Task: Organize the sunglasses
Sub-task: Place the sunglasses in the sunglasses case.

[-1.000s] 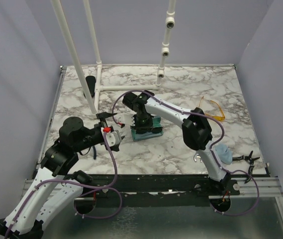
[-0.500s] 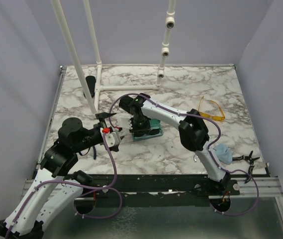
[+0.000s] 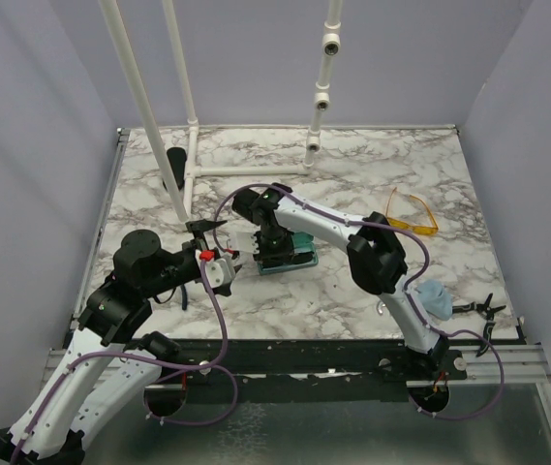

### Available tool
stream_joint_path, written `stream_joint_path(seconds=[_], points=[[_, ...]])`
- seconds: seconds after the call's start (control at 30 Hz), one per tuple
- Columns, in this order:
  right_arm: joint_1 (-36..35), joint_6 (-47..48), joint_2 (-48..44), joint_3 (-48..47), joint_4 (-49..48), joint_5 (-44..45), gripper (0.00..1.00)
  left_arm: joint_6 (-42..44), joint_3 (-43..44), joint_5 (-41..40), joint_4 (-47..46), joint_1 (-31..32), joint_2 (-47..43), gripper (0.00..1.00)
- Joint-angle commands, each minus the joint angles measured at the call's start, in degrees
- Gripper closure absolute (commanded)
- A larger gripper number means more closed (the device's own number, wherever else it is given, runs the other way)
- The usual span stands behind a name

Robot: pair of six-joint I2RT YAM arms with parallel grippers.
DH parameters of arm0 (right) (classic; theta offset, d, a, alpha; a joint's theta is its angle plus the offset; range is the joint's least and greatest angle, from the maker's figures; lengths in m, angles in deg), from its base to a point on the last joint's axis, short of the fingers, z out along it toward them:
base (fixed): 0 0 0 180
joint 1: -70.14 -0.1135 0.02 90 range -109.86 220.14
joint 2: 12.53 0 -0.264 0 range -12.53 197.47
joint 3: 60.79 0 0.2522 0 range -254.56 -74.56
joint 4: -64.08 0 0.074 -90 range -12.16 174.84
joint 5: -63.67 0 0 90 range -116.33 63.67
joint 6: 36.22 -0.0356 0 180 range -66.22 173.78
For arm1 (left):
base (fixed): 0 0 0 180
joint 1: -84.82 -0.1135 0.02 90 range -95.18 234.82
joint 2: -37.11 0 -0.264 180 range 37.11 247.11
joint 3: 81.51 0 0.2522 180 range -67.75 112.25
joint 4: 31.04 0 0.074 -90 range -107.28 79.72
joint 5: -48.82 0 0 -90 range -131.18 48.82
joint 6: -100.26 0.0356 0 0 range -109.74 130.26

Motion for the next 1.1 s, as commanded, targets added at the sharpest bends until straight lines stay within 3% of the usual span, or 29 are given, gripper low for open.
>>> stream_joint_path(seconds=[0.0, 0.43, 1.07], points=[[-0.2, 0.9, 1.8, 0.2, 1.2, -0.6, 0.82, 0.5, -0.7, -0.3, -1.0, -0.2, -0.5, 0.01], [-0.3, 1.5, 2.2, -0.1, -1.3, -0.5, 0.51, 0.8, -1.0, -0.4, -1.0, -0.2, -0.2, 0.01], [-1.1, -3.0, -3.2, 2.8, -3.7, 6.2, 0.45, 1.3, -1.6, -0.1, -1.1, -0.2, -0.5, 0.01]])
